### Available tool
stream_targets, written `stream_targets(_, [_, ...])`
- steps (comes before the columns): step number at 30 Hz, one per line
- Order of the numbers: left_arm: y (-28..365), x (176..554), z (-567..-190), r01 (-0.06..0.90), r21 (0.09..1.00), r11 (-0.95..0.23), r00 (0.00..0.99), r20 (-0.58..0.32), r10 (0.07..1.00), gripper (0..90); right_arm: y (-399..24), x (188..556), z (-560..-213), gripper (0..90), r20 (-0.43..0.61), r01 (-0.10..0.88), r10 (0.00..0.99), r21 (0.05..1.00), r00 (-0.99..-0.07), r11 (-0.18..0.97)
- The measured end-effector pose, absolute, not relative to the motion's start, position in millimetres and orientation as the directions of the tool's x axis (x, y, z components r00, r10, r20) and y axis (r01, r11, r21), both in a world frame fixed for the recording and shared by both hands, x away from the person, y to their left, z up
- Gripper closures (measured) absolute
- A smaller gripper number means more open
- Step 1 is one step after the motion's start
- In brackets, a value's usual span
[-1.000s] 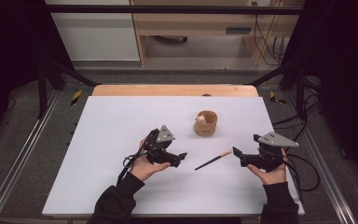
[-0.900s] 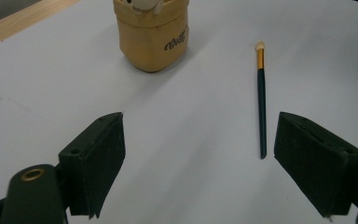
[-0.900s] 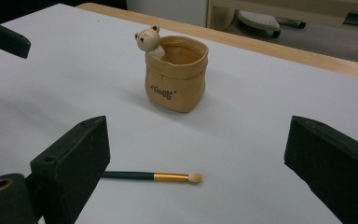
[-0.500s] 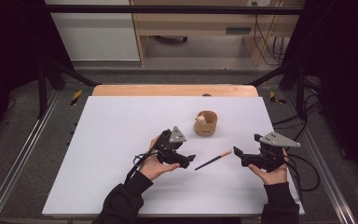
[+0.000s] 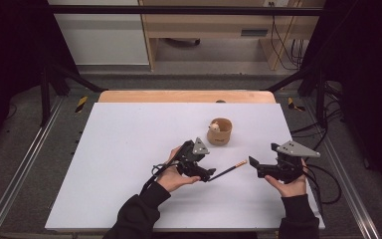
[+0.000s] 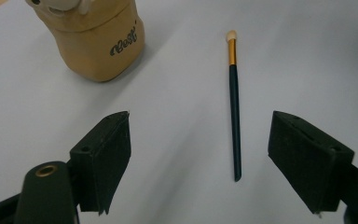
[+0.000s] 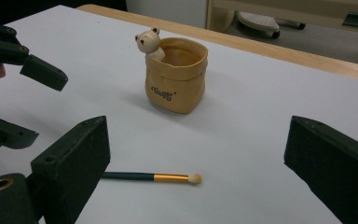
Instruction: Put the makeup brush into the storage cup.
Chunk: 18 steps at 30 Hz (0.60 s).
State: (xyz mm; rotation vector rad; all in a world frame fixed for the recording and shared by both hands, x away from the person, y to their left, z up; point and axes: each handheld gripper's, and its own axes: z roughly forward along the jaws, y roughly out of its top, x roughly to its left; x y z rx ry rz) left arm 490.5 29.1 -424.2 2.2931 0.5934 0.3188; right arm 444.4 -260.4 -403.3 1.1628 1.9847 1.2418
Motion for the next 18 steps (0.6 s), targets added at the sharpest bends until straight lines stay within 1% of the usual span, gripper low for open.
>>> stream_targets(18, [3.9, 495.2, -432.8, 0.307, 0.669, -0.677, 0.887, 0.058, 0.459, 25.7, -262.0, 443.8, -401.7, 7.3, 0.015, 0.387, 0.87, 0.899, -0.493, 0.203])
